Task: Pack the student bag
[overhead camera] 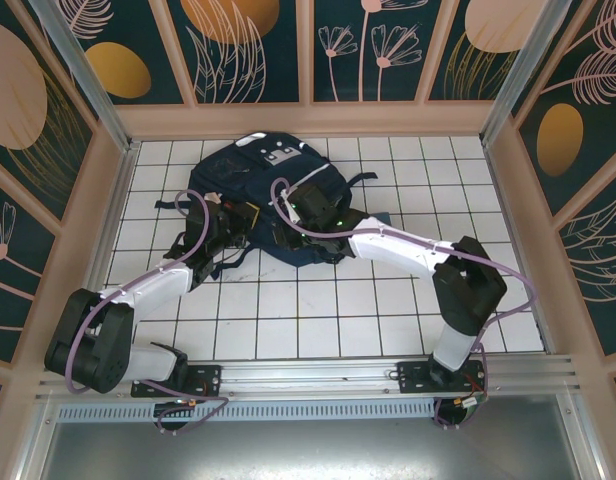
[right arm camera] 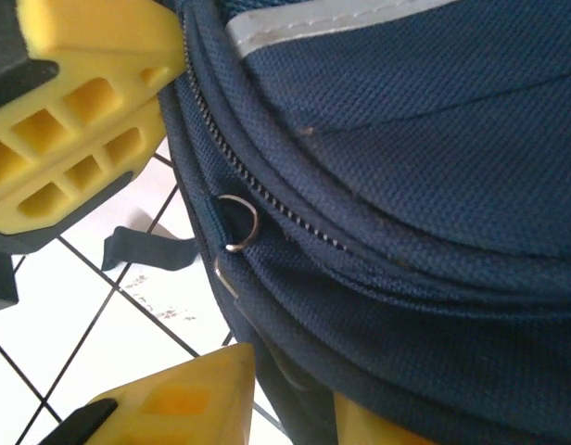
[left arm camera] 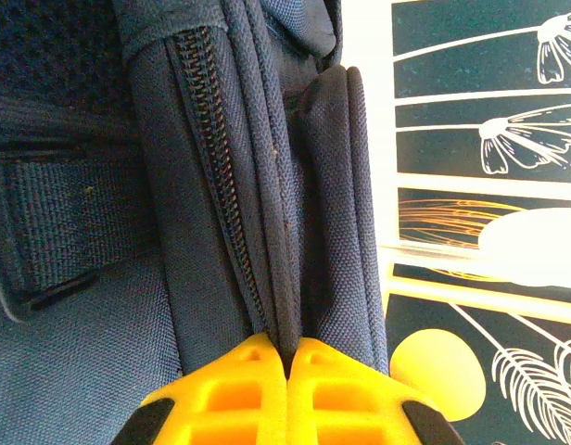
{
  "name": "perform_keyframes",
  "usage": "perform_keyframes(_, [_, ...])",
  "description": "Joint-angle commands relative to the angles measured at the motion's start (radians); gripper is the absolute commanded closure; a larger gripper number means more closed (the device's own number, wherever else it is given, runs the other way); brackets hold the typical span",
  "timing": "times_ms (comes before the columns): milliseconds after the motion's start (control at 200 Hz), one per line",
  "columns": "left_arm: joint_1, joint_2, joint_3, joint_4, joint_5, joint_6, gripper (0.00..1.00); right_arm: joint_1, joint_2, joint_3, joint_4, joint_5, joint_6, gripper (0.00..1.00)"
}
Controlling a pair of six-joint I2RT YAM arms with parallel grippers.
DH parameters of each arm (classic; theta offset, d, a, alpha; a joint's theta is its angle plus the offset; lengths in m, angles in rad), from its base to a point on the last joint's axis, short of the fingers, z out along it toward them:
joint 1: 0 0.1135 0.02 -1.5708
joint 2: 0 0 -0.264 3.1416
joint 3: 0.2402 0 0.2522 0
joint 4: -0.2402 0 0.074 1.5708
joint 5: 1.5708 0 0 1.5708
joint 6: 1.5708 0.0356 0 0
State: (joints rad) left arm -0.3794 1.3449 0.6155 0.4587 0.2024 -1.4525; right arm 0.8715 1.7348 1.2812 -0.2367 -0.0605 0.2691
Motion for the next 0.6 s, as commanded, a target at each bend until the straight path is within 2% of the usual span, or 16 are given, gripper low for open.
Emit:
perform_keyframes(0, [-0.004,-0.042,0.025,0.098,0.063,0.001,1.0,-0.002,0.006,0.049,0.05,0.018,-0.015,0.77])
perform_keyframes(80, [-0.004,-0.044,0.017,0.097,0.06,0.003,1.0,-0.003,0.001,0.049,0.054,0.005,-0.012,0.84])
perform_keyframes(340, [-0.004,-0.038,-0.006,0.089,0.044,0.016,1.0,-0.009,-0.079,0.004,0.085,-0.051,0.018,1.0])
perform_keyframes(430, [-0.004,-0.036,-0.01,0.077,0.029,0.025,1.0,-0.016,-0.114,-0.018,0.061,-0.042,0.044,1.0])
perform_keyframes(591, [-0.004,-0.041,-0.02,0.033,-0.017,0.05,1.0,-0.021,-0.156,-0.074,-0.053,0.07,0.082,1.0])
